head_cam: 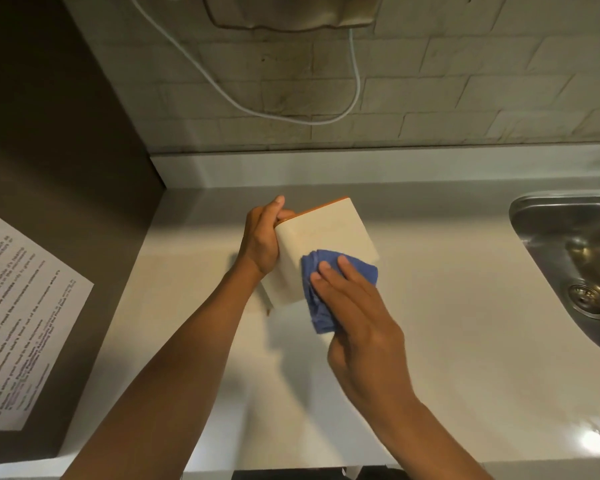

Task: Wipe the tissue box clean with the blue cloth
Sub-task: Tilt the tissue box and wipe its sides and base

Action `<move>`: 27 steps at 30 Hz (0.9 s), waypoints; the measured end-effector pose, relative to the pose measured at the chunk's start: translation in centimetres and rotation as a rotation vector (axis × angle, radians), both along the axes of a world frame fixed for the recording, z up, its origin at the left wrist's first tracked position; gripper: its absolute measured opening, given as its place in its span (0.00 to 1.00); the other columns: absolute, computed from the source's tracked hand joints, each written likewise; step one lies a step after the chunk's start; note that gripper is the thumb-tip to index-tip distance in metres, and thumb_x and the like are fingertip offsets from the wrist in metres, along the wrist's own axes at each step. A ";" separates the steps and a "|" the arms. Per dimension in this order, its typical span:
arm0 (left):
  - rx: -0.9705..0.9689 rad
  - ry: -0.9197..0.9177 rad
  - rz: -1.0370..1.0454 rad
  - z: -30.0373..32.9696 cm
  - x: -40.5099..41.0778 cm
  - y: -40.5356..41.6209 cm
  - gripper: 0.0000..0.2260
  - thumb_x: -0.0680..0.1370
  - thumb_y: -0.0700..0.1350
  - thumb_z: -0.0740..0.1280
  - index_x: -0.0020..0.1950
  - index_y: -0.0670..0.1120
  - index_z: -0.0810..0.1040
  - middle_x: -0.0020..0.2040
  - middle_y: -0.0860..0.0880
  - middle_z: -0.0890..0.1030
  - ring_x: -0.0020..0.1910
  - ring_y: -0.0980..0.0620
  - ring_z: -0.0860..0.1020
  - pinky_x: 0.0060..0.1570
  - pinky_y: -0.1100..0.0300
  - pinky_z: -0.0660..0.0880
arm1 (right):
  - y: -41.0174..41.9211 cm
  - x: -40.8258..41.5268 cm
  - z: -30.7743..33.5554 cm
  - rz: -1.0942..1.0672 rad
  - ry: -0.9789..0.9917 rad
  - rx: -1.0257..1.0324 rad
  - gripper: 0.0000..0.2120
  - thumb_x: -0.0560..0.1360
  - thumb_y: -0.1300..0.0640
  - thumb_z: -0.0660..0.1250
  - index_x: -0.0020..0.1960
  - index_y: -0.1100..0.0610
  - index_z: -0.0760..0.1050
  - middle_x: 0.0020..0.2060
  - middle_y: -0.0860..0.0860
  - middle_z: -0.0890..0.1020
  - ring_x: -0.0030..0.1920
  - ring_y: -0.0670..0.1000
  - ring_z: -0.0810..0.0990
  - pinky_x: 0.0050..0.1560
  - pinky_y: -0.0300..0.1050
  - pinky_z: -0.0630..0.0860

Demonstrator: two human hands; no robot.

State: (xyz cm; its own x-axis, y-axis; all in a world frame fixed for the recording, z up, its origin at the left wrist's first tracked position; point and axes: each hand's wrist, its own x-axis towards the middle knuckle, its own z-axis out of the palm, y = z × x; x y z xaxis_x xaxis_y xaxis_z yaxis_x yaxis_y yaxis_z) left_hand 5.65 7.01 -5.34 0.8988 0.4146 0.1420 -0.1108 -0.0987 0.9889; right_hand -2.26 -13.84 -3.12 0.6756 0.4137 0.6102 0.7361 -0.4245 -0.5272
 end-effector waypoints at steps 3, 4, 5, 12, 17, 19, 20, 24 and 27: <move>0.011 0.013 0.005 -0.3 0.0 0.1 0.26 0.74 0.65 0.56 0.24 0.50 0.74 0.26 0.50 0.75 0.33 0.42 0.76 0.39 0.55 0.70 | -1.1 1.7 0.1 -0.101 -0.003 0.057 0.17 0.75 0.69 0.58 0.60 0.66 0.78 0.61 0.57 0.79 0.66 0.58 0.74 0.63 0.52 0.73; 0.015 0.017 0.005 -0.3 0.0 0.0 0.26 0.74 0.65 0.56 0.26 0.48 0.74 0.27 0.47 0.76 0.34 0.41 0.77 0.40 0.54 0.71 | -0.9 2.5 0.3 -0.140 0.019 0.065 0.19 0.72 0.74 0.60 0.60 0.66 0.78 0.61 0.58 0.79 0.65 0.59 0.74 0.62 0.54 0.74; 0.013 0.015 0.004 -0.2 0.1 0.0 0.28 0.74 0.65 0.56 0.28 0.43 0.74 0.28 0.42 0.77 0.34 0.41 0.77 0.40 0.53 0.71 | -0.4 2.9 0.7 -0.162 0.053 0.068 0.22 0.68 0.78 0.63 0.60 0.66 0.78 0.61 0.58 0.79 0.65 0.59 0.74 0.62 0.55 0.74; 0.003 0.001 0.000 0.2 0.1 -0.2 0.25 0.75 0.62 0.57 0.24 0.49 0.67 0.27 0.42 0.69 0.30 0.45 0.69 0.36 0.53 0.64 | 0.7 0.0 0.2 0.023 0.005 0.006 0.21 0.71 0.73 0.68 0.63 0.64 0.76 0.63 0.56 0.77 0.68 0.56 0.72 0.67 0.49 0.71; 0.084 0.035 -0.016 -0.3 0.0 -0.3 0.27 0.76 0.64 0.54 0.25 0.50 0.74 0.27 0.51 0.77 0.31 0.48 0.78 0.37 0.58 0.71 | -0.4 2.9 1.1 -0.154 0.066 0.082 0.22 0.68 0.78 0.63 0.60 0.67 0.78 0.60 0.59 0.79 0.64 0.60 0.75 0.60 0.57 0.75; 0.099 0.026 -0.034 -0.2 0.1 -0.6 0.26 0.77 0.63 0.54 0.24 0.54 0.74 0.25 0.54 0.75 0.28 0.55 0.76 0.36 0.60 0.70 | 0.8 3.3 1.9 -0.150 0.107 0.094 0.26 0.65 0.81 0.64 0.60 0.67 0.78 0.60 0.60 0.79 0.65 0.61 0.74 0.60 0.59 0.75; 0.096 0.013 -0.038 0.0 0.2 -0.7 0.26 0.78 0.62 0.54 0.23 0.54 0.74 0.24 0.54 0.74 0.26 0.57 0.74 0.36 0.60 0.68 | 1.4 2.9 2.2 -0.122 0.106 0.093 0.25 0.65 0.81 0.65 0.60 0.67 0.78 0.60 0.60 0.79 0.65 0.60 0.74 0.62 0.57 0.74; 0.089 -0.027 -0.072 0.1 0.3 -0.8 0.27 0.81 0.56 0.54 0.22 0.54 0.72 0.22 0.57 0.70 0.24 0.60 0.69 0.34 0.60 0.65 | 1.4 0.2 1.2 0.012 0.004 -0.014 0.21 0.70 0.74 0.68 0.62 0.65 0.77 0.62 0.56 0.78 0.67 0.57 0.73 0.67 0.48 0.70; 0.140 -0.008 -0.053 -0.1 -0.1 -1.0 0.26 0.80 0.59 0.54 0.24 0.56 0.77 0.24 0.57 0.75 0.27 0.60 0.74 0.34 0.63 0.69 | -0.2 0.8 1.0 -0.058 -0.017 0.053 0.16 0.75 0.68 0.60 0.60 0.65 0.78 0.61 0.57 0.79 0.65 0.57 0.75 0.64 0.51 0.73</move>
